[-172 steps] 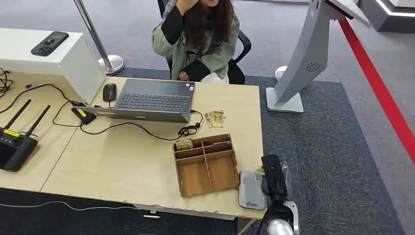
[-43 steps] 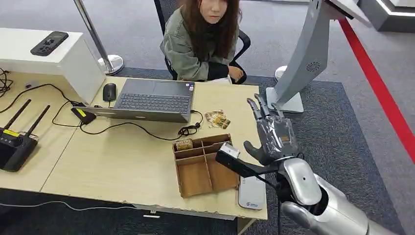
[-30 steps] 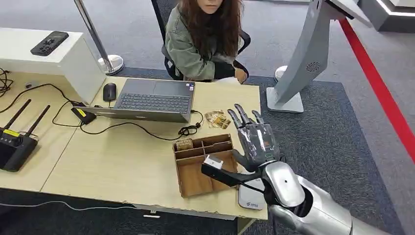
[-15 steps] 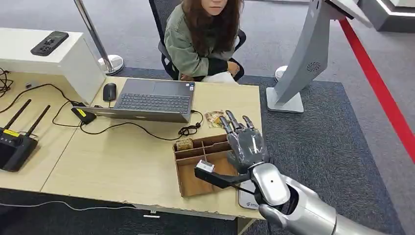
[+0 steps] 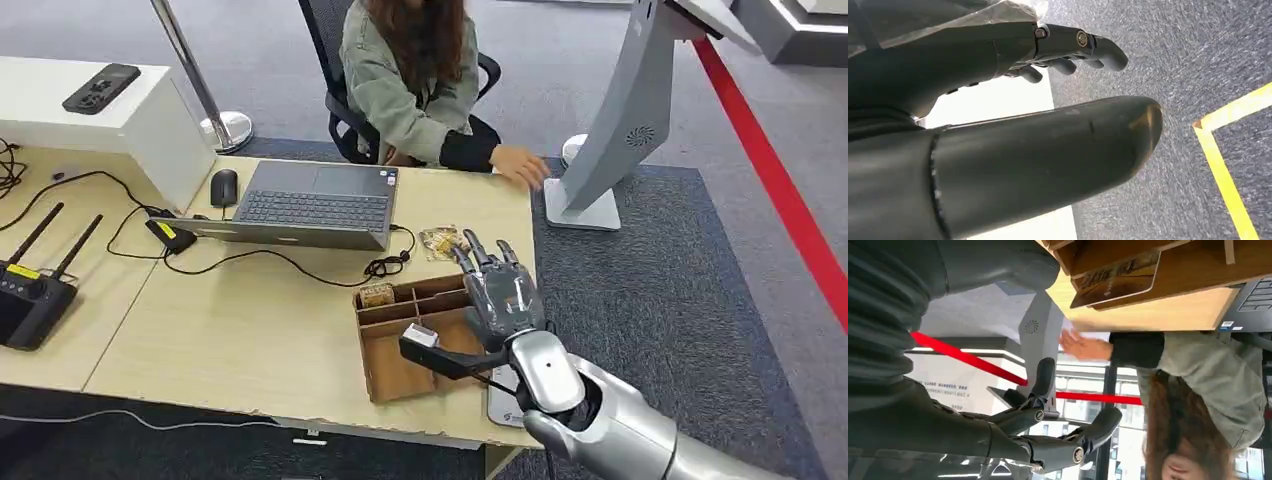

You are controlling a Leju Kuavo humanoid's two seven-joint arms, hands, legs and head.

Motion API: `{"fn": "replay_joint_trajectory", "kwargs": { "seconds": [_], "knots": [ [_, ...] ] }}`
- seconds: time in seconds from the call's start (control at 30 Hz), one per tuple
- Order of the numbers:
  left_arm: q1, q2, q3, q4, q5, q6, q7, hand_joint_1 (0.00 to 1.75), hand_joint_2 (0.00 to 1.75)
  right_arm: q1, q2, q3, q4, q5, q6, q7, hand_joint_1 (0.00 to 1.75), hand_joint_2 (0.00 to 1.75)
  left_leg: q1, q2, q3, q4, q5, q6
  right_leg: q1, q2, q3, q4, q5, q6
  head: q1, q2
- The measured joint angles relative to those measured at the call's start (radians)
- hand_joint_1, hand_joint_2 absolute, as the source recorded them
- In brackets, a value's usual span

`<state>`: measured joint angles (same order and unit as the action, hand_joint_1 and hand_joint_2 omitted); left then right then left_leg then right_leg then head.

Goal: Pass the card to the sensor for recognition and then transmit it.

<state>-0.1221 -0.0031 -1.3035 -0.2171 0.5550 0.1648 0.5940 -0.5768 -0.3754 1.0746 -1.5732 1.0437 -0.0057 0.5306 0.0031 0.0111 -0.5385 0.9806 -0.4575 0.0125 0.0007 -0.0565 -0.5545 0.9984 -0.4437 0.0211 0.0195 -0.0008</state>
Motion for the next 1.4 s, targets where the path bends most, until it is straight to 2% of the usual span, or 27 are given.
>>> {"fn": "replay_joint_trajectory", "kwargs": {
  "seconds": [0.07, 0.5, 1.4],
  "knots": [
    [0.0, -0.002, 0.0, 0.0, 0.0, 0.0, -0.001, 0.0, 0.0, 0.0, 0.003, 0.0, 0.007, 0.0, 0.0, 0.001, 0.35, 1.75, 0.0, 0.0, 0.0, 0.0, 0.0, 0.0, 0.0, 0.0, 0.0, 0.0, 0.0, 0.0, 0.0, 0.0],
    [0.0, -0.006, 0.0, 0.0, 0.0, 0.001, -0.003, 0.0, 0.0, -0.001, 0.009, -0.002, 0.044, 0.0, 0.0, 0.01, 0.31, 1.75, 0.0, 0.0, 0.0, 0.0, 0.0, 0.0, 0.0, 0.0, 0.0, 0.0, 0.0, 0.0, 0.0, 0.0],
    [-0.001, -0.018, 0.0, 0.0, -0.01, 0.0, -0.008, 0.0, 0.0, -0.001, 0.056, -0.002, 0.11, -0.003, -0.014, 0.002, 0.45, 1.75, 0.0, 0.0, 0.0, 0.0, 0.0, 0.0, 0.0, 0.0, 0.0, 0.0, 0.0, 0.0, 0.0, 0.0]
  ]
}}
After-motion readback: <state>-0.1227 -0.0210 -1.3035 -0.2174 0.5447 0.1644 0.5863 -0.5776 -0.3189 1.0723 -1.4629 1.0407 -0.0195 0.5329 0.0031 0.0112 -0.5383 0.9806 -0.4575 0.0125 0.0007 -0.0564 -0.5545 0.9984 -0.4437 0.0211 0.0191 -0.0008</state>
